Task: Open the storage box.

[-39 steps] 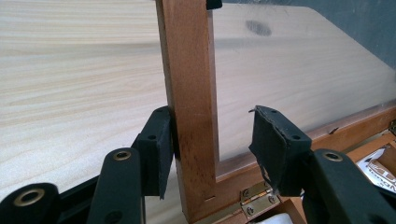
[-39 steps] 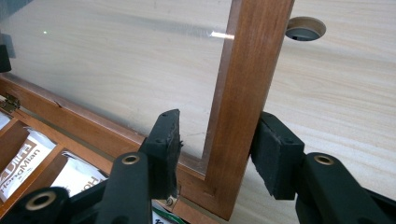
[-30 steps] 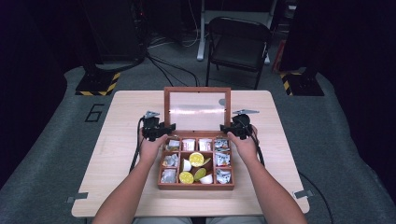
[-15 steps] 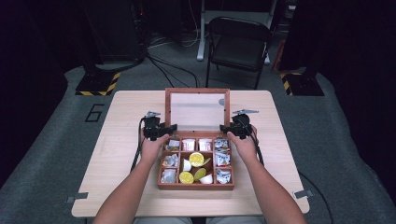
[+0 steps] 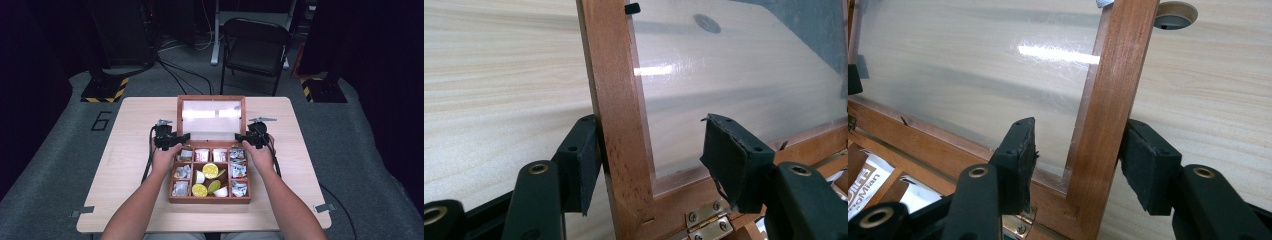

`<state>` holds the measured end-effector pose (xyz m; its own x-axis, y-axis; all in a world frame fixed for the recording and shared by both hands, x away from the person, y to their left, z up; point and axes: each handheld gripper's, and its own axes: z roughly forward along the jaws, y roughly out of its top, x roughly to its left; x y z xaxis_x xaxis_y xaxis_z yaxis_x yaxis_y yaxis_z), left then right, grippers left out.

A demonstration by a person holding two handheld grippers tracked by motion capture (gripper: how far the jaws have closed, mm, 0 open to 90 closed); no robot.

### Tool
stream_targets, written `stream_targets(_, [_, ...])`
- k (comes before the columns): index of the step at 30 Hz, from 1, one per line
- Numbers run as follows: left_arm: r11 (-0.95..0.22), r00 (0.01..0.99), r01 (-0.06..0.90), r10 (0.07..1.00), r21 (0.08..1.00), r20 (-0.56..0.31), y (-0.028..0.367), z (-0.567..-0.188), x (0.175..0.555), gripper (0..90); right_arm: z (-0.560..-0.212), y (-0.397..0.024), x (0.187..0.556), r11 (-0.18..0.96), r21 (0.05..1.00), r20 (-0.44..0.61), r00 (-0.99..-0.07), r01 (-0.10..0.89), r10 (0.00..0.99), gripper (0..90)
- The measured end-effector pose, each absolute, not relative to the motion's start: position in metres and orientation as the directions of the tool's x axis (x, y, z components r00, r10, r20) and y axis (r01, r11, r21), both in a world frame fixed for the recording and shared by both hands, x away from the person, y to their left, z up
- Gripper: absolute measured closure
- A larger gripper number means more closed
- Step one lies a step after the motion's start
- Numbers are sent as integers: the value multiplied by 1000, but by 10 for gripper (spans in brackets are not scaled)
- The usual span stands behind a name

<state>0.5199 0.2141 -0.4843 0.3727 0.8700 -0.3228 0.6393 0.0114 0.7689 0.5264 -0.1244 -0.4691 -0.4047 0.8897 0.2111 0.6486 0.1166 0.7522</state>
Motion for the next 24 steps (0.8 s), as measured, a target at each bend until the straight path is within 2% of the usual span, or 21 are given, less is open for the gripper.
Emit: stream_targets(24, [14, 365, 673, 863, 739, -349, 210, -491, 527, 321, -474, -120, 530, 96, 720, 243, -379, 687, 893, 401])
